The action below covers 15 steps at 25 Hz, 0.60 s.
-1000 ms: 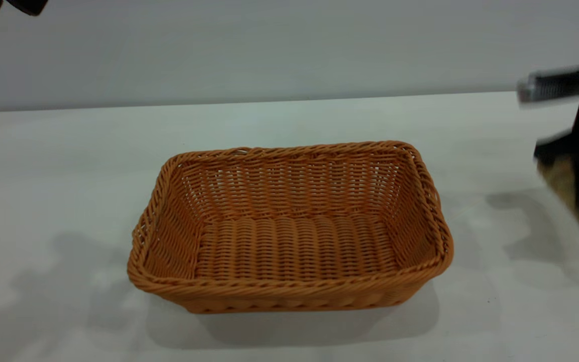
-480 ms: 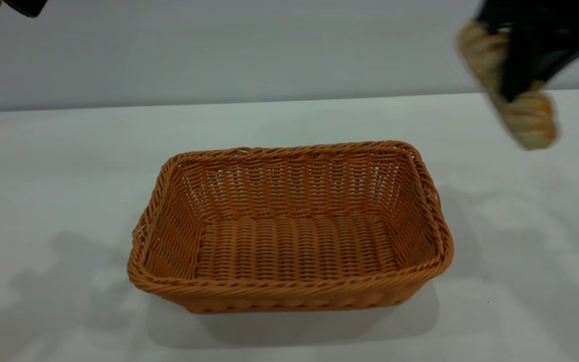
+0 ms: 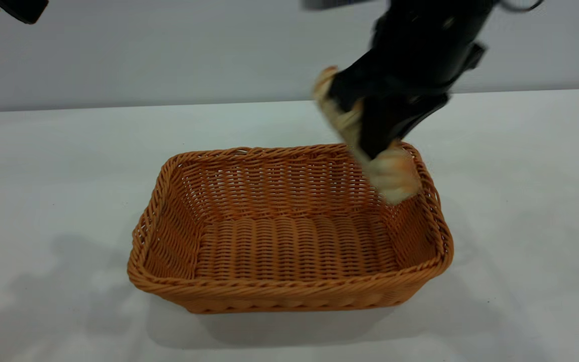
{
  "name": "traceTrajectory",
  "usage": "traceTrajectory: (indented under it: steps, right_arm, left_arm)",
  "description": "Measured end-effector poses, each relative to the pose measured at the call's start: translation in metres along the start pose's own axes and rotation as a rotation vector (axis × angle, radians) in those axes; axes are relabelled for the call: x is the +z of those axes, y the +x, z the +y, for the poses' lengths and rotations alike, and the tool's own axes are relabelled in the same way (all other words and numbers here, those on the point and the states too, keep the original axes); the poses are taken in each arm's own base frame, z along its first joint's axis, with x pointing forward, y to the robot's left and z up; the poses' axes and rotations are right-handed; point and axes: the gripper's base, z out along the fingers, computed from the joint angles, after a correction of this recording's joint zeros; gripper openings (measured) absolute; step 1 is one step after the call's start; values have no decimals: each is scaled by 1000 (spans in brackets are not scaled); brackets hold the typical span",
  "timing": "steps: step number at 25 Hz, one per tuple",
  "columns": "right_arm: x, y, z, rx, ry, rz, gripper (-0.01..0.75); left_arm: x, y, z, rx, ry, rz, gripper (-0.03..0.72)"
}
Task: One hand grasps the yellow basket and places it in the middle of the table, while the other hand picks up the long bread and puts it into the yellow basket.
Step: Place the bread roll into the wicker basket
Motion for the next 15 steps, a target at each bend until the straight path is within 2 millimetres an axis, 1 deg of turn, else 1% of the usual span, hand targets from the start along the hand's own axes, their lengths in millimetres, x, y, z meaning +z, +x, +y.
traceTrajectory:
  steps: [3, 6, 11, 14, 15]
  right_arm:
    - [17, 0, 16, -34, -34, -7, 58]
    - [36, 2, 28, -80, -58, -1, 58]
    - [64, 7, 28, -100, -54, 6, 63]
    - [74, 10, 26, -105, -48, 26, 103]
    - [76, 11, 25, -113, -44, 33, 131]
  left_arm:
    - [0, 0, 0, 0, 1, 2, 586]
    - [0, 0, 0, 0, 1, 4, 586]
    - [0, 0, 0, 0, 2, 5, 586]
    - [0, 1, 0, 0, 4, 13, 586]
    - [0, 1, -1, 0, 6, 16, 586]
